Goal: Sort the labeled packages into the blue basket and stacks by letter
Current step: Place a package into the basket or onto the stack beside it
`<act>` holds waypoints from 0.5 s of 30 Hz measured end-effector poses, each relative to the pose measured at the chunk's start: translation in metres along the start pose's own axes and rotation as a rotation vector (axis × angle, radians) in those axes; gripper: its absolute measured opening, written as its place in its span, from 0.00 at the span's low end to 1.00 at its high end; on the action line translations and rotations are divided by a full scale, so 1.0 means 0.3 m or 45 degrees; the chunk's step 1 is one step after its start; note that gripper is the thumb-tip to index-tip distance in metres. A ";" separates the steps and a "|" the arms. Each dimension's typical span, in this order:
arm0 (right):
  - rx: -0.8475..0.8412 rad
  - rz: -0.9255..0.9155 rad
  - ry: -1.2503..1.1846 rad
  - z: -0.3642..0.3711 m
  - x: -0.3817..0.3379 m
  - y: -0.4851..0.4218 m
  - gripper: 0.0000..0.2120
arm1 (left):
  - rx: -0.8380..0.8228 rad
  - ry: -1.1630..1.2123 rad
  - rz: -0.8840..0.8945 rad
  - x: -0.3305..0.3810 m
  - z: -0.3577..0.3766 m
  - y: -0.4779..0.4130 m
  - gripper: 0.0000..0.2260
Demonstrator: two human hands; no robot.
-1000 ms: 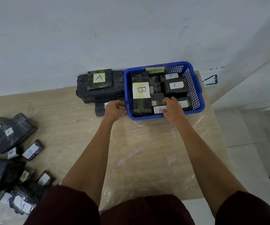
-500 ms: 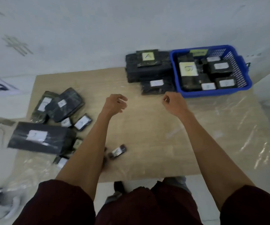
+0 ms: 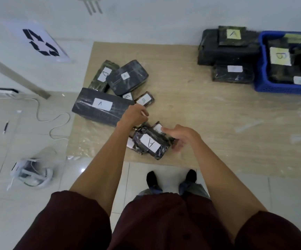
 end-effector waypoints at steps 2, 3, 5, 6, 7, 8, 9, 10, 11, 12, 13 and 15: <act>-0.142 0.073 -0.143 0.074 0.019 -0.009 0.37 | -0.023 -0.139 -0.051 -0.004 0.013 0.008 0.03; -0.203 0.076 -0.224 0.104 0.022 -0.007 0.34 | -0.058 -0.219 -0.095 -0.005 0.022 0.011 0.06; -0.261 0.051 -0.398 0.137 0.026 -0.008 0.28 | -0.158 -0.343 -0.188 -0.007 0.043 0.020 0.13; -0.252 0.038 -0.447 0.141 0.028 -0.011 0.26 | -0.201 -0.364 -0.210 -0.007 0.050 0.023 0.15; -0.219 0.024 -0.462 0.135 0.030 -0.017 0.25 | -0.227 -0.364 -0.220 -0.006 0.054 0.027 0.16; -0.171 0.009 -0.456 0.124 0.031 -0.020 0.24 | -0.237 -0.348 -0.222 -0.005 0.056 0.027 0.17; -0.121 -0.009 -0.442 0.110 0.030 -0.020 0.23 | -0.240 -0.328 -0.223 -0.003 0.056 0.026 0.17; -0.084 -0.028 -0.432 0.096 0.027 -0.014 0.23 | -0.242 -0.312 -0.225 0.000 0.053 0.026 0.18; -0.060 -0.047 -0.435 0.085 0.021 -0.005 0.24 | -0.240 -0.299 -0.225 0.004 0.050 0.025 0.18; -0.036 -0.067 -0.450 0.072 0.014 0.011 0.26 | -0.234 -0.284 -0.221 0.010 0.044 0.025 0.18; -0.005 -0.086 -0.457 0.058 0.008 0.029 0.27 | -0.226 -0.258 -0.216 0.016 0.037 0.027 0.18; 0.080 -0.116 -0.447 0.019 0.002 0.061 0.27 | -0.205 -0.176 -0.197 0.033 0.021 0.031 0.17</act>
Point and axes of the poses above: each hand's wrist, its own y-axis away from the middle knuckle, its own z-axis out of the palm, x = y × z, the point moved 6 cm from there along -y, towards the middle knuckle, and after that the axes turned 12 degrees about -x, right-handed, at the moved point
